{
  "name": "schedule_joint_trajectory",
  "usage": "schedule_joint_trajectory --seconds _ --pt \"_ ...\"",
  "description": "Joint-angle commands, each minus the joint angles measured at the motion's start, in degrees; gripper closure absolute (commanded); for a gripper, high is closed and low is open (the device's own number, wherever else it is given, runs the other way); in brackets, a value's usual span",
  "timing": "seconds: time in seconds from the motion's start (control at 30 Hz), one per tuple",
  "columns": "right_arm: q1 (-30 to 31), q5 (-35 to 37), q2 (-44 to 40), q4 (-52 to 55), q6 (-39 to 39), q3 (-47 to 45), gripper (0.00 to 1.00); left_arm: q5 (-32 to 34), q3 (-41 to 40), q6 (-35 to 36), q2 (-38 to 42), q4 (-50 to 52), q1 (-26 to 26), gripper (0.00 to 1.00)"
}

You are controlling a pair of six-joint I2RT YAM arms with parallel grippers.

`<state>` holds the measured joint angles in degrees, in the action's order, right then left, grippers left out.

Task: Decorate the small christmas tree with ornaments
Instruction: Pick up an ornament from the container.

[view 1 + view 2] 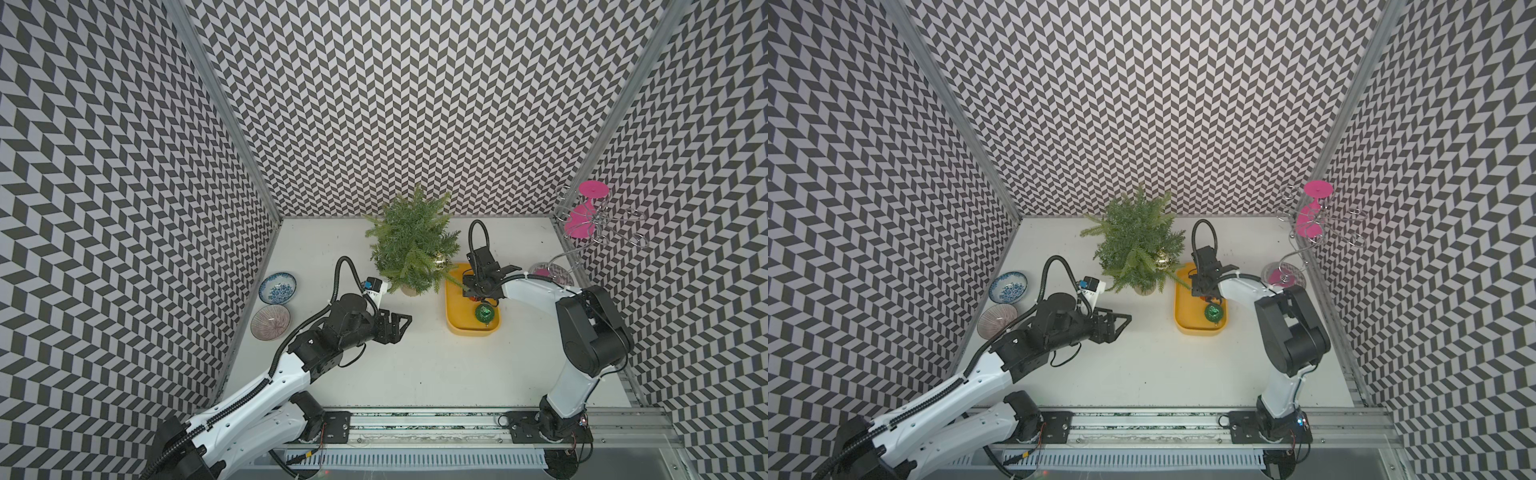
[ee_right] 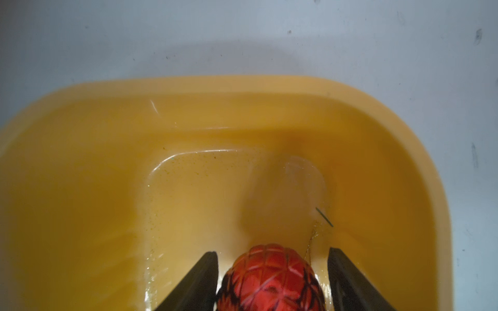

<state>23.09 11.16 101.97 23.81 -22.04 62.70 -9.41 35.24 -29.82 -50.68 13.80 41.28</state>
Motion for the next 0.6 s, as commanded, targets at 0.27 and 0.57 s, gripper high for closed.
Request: schedule_joint_trajectory --seconds 0.27,0.57 --pt "0.4 0.1 -0.2 -1.6 -0.2 -0.7 0.34 1.4 -0.8 -0.1 0.6 -1.2 0.5 0.17" --pt "0.5 0.1 0.1 -1.9 -0.1 -0.9 0.38 1.3 -0.5 0.0 0.7 -0.9 0.5 0.17"
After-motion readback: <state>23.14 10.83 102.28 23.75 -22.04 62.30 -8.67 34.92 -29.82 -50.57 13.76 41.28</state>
